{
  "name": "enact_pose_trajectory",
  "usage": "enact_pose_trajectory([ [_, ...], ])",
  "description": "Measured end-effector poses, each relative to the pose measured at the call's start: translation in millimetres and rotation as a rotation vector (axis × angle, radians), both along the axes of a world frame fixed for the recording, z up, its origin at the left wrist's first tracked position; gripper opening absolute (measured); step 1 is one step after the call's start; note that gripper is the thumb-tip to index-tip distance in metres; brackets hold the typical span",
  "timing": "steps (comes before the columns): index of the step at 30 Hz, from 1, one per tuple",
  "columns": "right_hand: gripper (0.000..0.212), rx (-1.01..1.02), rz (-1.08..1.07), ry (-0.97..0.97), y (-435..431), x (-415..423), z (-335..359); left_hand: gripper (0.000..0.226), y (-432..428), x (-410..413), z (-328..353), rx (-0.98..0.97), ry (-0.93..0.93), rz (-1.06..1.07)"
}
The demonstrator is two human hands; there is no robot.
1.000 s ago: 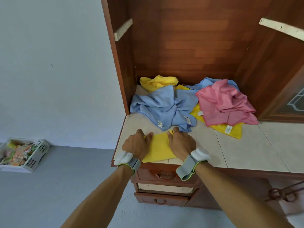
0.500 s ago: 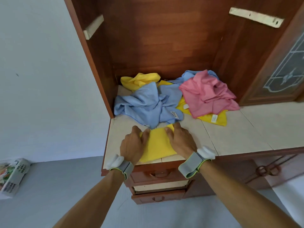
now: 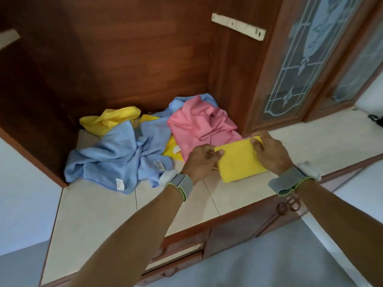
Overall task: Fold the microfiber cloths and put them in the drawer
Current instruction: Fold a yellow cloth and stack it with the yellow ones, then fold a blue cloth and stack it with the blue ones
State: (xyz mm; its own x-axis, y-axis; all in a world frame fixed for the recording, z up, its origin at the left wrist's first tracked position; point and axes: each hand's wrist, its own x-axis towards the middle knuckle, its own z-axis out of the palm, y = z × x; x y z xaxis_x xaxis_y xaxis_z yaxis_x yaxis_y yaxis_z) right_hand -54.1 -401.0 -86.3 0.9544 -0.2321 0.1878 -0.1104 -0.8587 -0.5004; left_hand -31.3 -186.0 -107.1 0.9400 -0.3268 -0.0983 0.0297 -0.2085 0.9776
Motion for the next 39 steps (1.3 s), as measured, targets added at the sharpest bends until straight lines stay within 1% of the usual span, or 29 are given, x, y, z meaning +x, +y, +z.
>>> enact_pose_trajectory([
  [2,0.025,-0.060,-0.021,-0.030,-20.1,6.8,1.8,0.044,-28.0,10.1,-10.3,0.023,0.011,0.040],
  [5,0.029,-0.154,-0.075,-0.049,-56.5,21.7,0.5,0.040,-73.9,23.3,-14.7,0.068,-0.032,0.088],
  [7,0.040,-0.294,-0.155,-0.074,-72.5,28.8,-6.0,0.043,-96.9,29.4,-18.2,0.070,-0.029,0.099],
  [9,0.043,-0.426,-0.210,-0.057,-75.1,32.1,-14.1,0.043,-114.4,37.5,-26.6,0.094,-0.022,0.079],
  [10,0.043,-0.453,-0.190,-0.046,-69.2,32.9,-18.7,0.043,-119.4,39.9,-29.8,0.122,-0.023,0.081],
  [12,0.050,-0.466,-0.083,0.011,-51.9,30.8,-32.0,0.044,-128.4,48.5,-41.7,0.186,0.008,0.116],
  [13,0.055,-0.464,-0.039,0.069,-43.7,29.4,-40.9,0.044,-131.2,51.3,-44.0,0.215,0.022,0.142],
  [15,0.065,-0.418,-0.049,0.201,-32.9,27.3,-55.6,0.043,-132.6,60.7,-47.2,0.329,0.031,0.168],
  [16,0.067,-0.394,-0.074,0.231,-30.7,26.1,-62.1,0.042,-132.0,62.6,-44.2,0.391,0.029,0.148],
  [19,0.063,-0.424,-0.070,0.251,-28.7,25.4,-73.4,0.037,-123.6,62.9,-33.7,0.522,-0.020,0.127],
  [20,0.065,-0.425,-0.066,0.249,-29.3,27.3,-74.4,0.037,-118.3,61.2,-30.3,0.553,-0.049,0.136],
  [22,0.070,-0.425,-0.052,0.279,-29.9,31.5,-72.4,0.037,-104.2,56.9,-28.3,0.562,-0.089,0.138],
  [24,0.065,-0.421,-0.063,0.288,-25.5,34.8,-63.8,0.035,-86.3,51.1,-25.8,0.517,-0.130,0.109],
  [25,0.059,-0.435,-0.045,0.242,-19.9,35.8,-58.1,0.033,-74.1,49.0,-26.0,0.520,-0.160,0.110],
  [27,0.047,-0.507,0.038,0.053,-4.5,34.5,-49.0,0.031,-47.4,41.4,-22.5,0.612,-0.272,0.147],
  [28,0.042,-0.498,0.079,-0.049,-1.1,32.9,-46.6,0.030,-40.8,38.2,-21.1,0.672,-0.344,0.153],
  [29,0.039,-0.446,0.144,-0.145,8.9,33.0,-44.9,0.026,-29.1,34.3,-19.5,0.725,-0.405,0.169],
  [31,0.031,-0.303,0.301,-0.231,37.4,31.8,-40.6,0.020,-2.9,24.3,-18.3,0.795,-0.505,0.216],
  [33,0.024,-0.197,0.426,-0.218,68.3,30.5,-38.5,0.022,24.8,12.7,-19.7,0.865,-0.604,0.259],
  [36,0.019,-0.097,0.542,-0.173,112.6,24.0,-33.5,0.026,72.0,-7.8,-28.2,0.974,-0.721,0.298],
  [39,0.016,-0.067,0.638,-0.176,152.7,15.8,-35.0,0.028,124.5,-29.1,-37.2,1.084,-0.755,0.396],
])
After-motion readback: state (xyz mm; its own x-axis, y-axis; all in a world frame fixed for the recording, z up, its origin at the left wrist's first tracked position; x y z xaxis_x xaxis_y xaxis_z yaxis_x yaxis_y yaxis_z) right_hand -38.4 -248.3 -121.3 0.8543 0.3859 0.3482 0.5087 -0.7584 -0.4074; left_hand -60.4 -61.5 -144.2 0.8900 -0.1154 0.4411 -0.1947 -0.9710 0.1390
